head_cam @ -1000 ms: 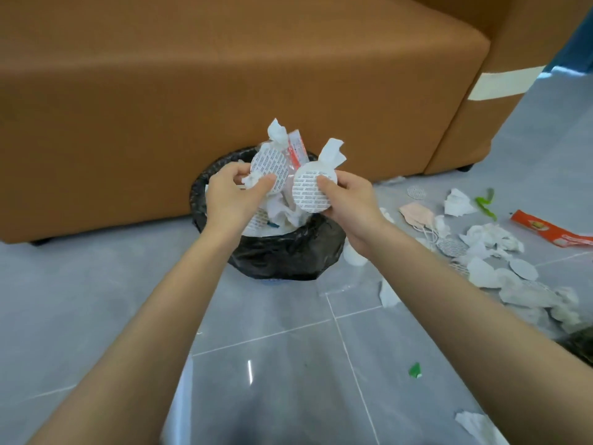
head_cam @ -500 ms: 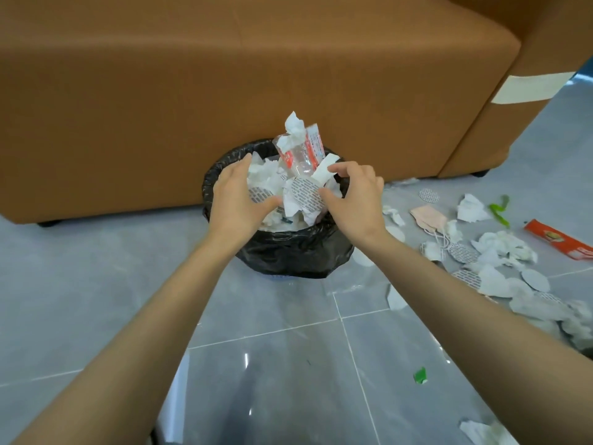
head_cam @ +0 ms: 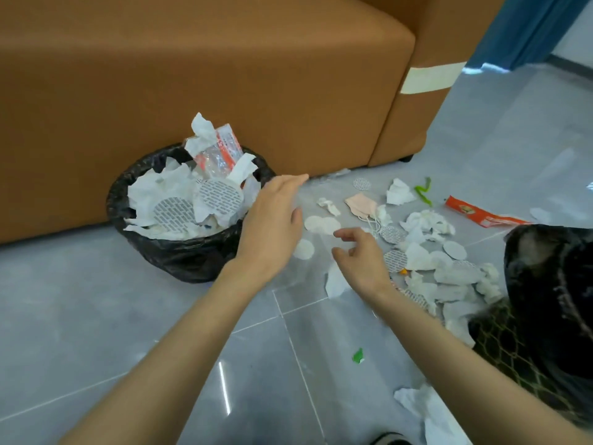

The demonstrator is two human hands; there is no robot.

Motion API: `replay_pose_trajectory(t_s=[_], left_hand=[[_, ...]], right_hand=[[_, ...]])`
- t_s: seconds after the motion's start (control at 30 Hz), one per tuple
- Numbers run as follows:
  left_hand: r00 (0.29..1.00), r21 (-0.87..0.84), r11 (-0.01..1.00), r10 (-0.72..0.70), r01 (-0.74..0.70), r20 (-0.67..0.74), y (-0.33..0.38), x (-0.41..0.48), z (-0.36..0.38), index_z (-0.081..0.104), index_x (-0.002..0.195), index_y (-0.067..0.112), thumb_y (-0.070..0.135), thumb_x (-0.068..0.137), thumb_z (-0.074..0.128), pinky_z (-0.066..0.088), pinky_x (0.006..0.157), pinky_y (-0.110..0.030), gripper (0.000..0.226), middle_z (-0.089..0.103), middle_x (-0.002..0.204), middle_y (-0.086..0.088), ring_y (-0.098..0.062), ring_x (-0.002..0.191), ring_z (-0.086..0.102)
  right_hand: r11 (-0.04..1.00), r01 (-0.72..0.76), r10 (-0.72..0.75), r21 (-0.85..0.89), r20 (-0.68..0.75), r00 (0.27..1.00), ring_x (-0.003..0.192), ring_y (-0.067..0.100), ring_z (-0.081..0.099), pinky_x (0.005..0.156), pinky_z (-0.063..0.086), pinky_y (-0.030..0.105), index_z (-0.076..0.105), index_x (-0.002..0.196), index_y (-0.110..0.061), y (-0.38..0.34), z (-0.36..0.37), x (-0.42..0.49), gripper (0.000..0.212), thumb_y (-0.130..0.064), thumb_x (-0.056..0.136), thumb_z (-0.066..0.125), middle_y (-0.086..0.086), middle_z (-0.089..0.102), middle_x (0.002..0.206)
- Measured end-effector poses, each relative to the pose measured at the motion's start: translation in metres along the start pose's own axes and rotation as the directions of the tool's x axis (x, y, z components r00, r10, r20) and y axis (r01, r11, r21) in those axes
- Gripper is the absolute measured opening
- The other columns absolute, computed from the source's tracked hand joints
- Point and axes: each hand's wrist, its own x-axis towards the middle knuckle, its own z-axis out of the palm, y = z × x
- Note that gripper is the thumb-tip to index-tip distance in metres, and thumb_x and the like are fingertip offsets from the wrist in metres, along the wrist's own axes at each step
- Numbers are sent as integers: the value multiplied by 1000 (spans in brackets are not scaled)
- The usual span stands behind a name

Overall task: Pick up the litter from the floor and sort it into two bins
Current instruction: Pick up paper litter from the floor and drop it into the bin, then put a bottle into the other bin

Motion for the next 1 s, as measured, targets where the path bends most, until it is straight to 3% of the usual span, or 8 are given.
replay_pose_trajectory(t_s=[0.07,0.17,0.33,0.43,0.57,0.7,0.8,1.0], left_hand=[[996,-13,1000,9,-8,89,8,-4,21,42,139,19,8,93,49,37,103,-28,48,43,140,3,-18,122,46],[977,-14,1000,0,4,214,12,-14,52,41,139,20,8,93,49,35,102,-27,49,42,141,3,-15,128,41],[923,-39,997,-51,71,382,10,-30,91,40,141,20,7,92,48,30,107,-26,51,39,143,2,-16,131,39],[896,-29,995,-77,100,438,8,-34,105,40,141,18,9,92,50,32,109,-29,50,40,143,0,-17,131,39],[865,-37,992,-85,118,494,16,-38,116,38,142,19,7,91,51,32,109,-30,53,41,141,-1,-18,130,41],[853,-25,996,-60,86,519,21,-40,119,34,143,21,9,92,50,32,110,-30,55,37,144,0,-18,132,39],[857,-38,997,-36,65,515,28,-43,117,34,144,22,9,92,51,32,110,-29,56,37,143,1,-17,132,38],[904,-91,995,-2,45,428,49,-30,98,37,142,23,8,91,53,30,107,-25,55,38,144,4,-15,131,39]], right_hand=[[993,-76,74,-90,-26,997,104,25,54,100,40,41,60,114,-17,32,-10,0,31,-14,83,60,6,58,113],[926,-214,222,-312,-8,975,124,32,38,102,26,34,50,127,-16,74,-26,-4,44,-18,84,58,10,48,130],[869,-355,408,-346,91,909,124,37,39,101,31,38,28,141,-16,116,-30,-13,70,-24,82,64,19,43,134],[893,-337,391,-299,144,909,111,35,53,81,38,31,24,142,-19,127,-25,-21,73,-21,80,64,17,53,124],[903,-360,394,-236,119,911,107,31,53,68,27,24,27,142,-16,134,-23,-32,65,-14,86,60,18,53,121],[898,-415,431,-143,109,896,106,32,57,70,34,25,34,136,-6,135,-24,-36,51,-13,91,56,16,59,118],[897,-441,440,5,59,896,93,29,60,79,47,37,40,131,-6,127,-33,-35,42,-17,93,55,13,62,106],[971,-238,234,-8,-144,961,91,32,64,80,51,42,48,122,-15,90,-77,-38,30,-28,94,50,9,64,103]])
